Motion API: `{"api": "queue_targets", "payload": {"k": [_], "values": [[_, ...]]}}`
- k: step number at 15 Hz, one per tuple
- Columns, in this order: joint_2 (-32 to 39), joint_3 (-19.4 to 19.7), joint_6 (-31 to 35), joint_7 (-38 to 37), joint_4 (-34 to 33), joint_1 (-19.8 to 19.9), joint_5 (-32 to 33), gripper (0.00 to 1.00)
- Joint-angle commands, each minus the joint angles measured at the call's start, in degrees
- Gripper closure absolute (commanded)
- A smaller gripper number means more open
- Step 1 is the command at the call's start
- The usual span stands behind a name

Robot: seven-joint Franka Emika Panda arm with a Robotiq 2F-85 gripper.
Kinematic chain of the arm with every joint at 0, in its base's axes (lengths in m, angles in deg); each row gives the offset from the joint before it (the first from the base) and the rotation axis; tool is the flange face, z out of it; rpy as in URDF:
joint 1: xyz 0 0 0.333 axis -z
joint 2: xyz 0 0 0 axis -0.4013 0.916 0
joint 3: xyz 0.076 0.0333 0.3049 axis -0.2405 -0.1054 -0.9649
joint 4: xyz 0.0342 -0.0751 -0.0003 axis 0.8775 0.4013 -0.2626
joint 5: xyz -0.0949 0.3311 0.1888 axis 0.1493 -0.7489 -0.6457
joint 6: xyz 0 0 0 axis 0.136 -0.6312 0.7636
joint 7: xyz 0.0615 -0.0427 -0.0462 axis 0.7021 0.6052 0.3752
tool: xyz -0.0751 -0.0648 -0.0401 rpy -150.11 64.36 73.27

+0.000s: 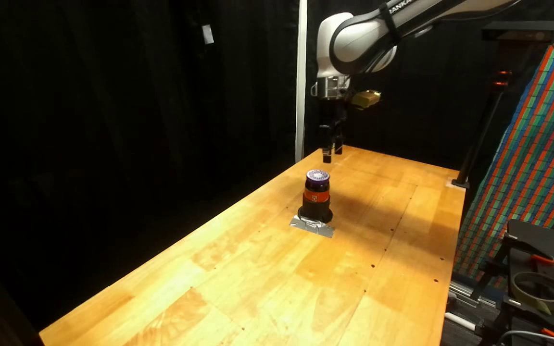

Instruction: Put the rubber band around the base of the cup

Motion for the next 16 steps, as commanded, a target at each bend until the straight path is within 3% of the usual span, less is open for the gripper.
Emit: {"api": "queue_targets", "payload": {"k": [1,10,16], "values": [[8.5,-1.0,-5.0,-1.7,-13.6,-0.6,-1.1,0.0],[19.3,-0.5,-8.3,-5.0,-26.9,-3.4,1.0,0.0],[22.5,0.2,-16.6,-7.0,-31.7,-5.6,3.4,0.0]]}}
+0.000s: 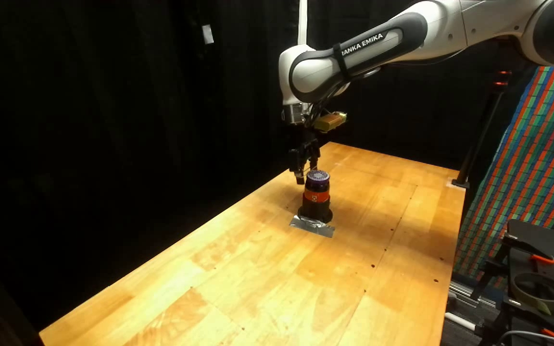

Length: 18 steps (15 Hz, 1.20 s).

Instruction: Put the rubber band around the base of the cup

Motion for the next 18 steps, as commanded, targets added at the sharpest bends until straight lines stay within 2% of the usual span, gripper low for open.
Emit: {"api": "queue_targets", "payload": {"k": [1,5,8,14,18], "values": [[2.5,1.0,-7.2,-1.8,-6.0,-1.8,2.1,0.0],[2.9,1.1,-12.8,-1.6,-6.9,-2.7,3.7,0.0],[2.1,1.3,-15.1,-1.5,-5.1,-3.0,4.4,0.0],[-0.2,1.2,-12.8,-1.5,0.0,-2.7,5.1,0.0],[-5.0,1.4,-7.7,-2.0,8.4,-2.4,5.4,0.0]]}}
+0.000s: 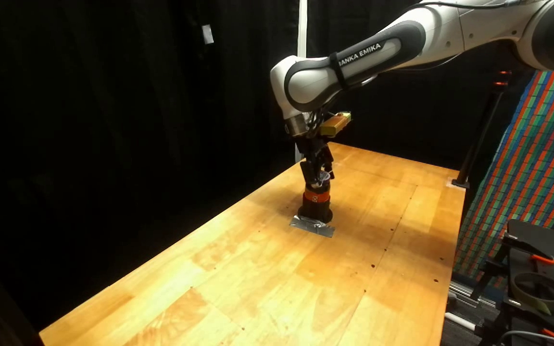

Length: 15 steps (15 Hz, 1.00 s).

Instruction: Put the rubber band around the base of the cup

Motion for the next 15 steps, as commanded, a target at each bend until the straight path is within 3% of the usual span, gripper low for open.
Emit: {"api": "queue_targets", "payload": {"k": [1,11,12,13,15], "values": [[-7.2,0.4,5.4,-0.7,11.3,0.0,0.9,0.0],[-21.7,0.2,26.4,-2.0,37.1,0.3,1.0,0.0],[-23.0,0.2,29.0,-2.4,39.6,0.2,0.9,0.04],[-24.4,0.3,32.4,-2.7,42.3,0.1,1.1,0.27],[-27.2,0.5,40.4,-3.3,47.7,-0.1,1.9,0.29]]}}
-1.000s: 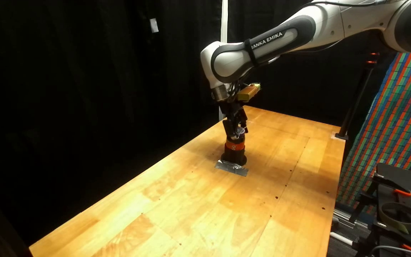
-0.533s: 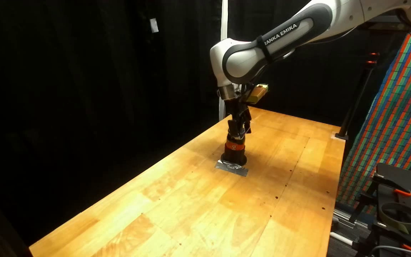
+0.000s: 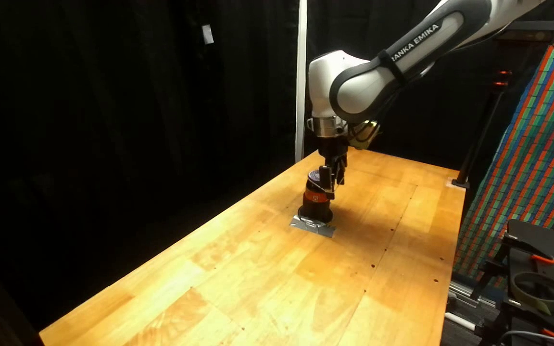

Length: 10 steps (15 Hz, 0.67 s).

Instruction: Put the rubber band around the base of the cup

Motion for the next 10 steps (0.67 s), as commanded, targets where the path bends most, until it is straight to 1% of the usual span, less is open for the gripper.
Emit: {"api": "queue_targets", "payload": {"k": [1,3,4,5,7,8,9,10], "values": [[-8.3,0.3,12.6,-2.1,13.8,-0.3,1.9,0.38],[-10.6,0.6,19.6,-3.1,18.7,-0.6,2.8,0.55],[-11.6,0.8,23.0,-3.9,21.0,-0.9,3.5,0.62],[-12.8,1.2,27.0,-5.1,23.7,-1.2,4.5,0.71],[-14.8,2.3,34.2,-7.9,28.5,-2.1,6.7,0.84],[-15.6,3.4,38.1,-9.9,30.8,-2.9,8.4,0.84],[-16.2,4.9,42.1,-12.3,32.9,-4.1,10.6,0.88],[-16.7,6.7,45.7,-14.6,34.7,-5.4,12.7,0.88]]}}
